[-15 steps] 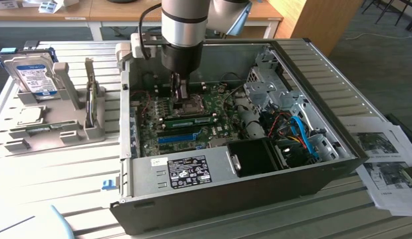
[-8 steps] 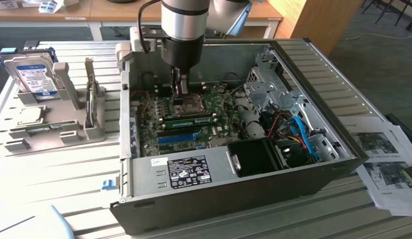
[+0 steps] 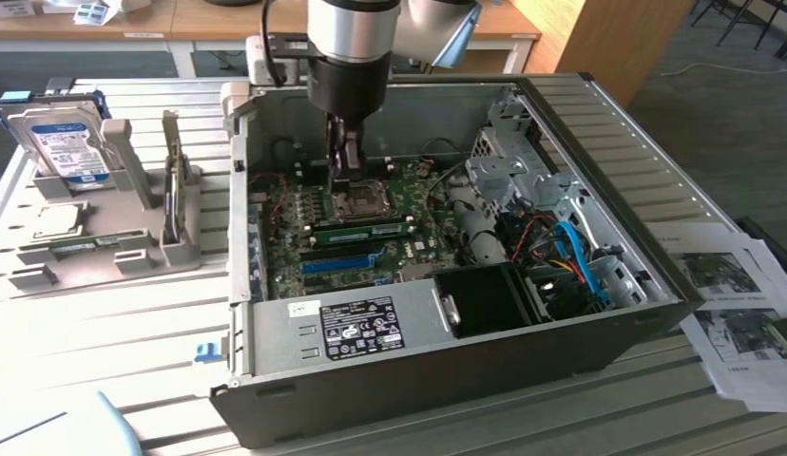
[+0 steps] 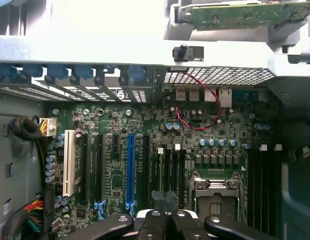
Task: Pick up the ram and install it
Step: 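Press down the ram until it locks into place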
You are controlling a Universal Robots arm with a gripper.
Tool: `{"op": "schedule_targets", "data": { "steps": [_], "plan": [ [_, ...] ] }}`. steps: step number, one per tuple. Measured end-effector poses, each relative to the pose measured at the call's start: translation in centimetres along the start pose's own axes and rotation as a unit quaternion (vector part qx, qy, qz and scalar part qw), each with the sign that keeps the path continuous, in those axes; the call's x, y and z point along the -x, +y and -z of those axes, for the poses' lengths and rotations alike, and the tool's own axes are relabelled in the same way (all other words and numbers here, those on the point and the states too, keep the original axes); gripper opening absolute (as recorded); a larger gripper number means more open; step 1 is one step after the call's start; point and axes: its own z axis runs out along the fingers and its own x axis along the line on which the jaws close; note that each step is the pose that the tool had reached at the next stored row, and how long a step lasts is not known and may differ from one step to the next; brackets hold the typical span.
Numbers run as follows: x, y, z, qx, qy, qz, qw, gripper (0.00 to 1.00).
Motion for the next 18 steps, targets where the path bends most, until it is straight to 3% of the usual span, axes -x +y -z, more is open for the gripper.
{"op": "schedule_targets", "data": {
  "steps": [18],
  "plan": [
    [0.0, 0.10, 2.66, 0.0000, 0.0005, 0.000, 1.0000, 0.09]
  ]
}}
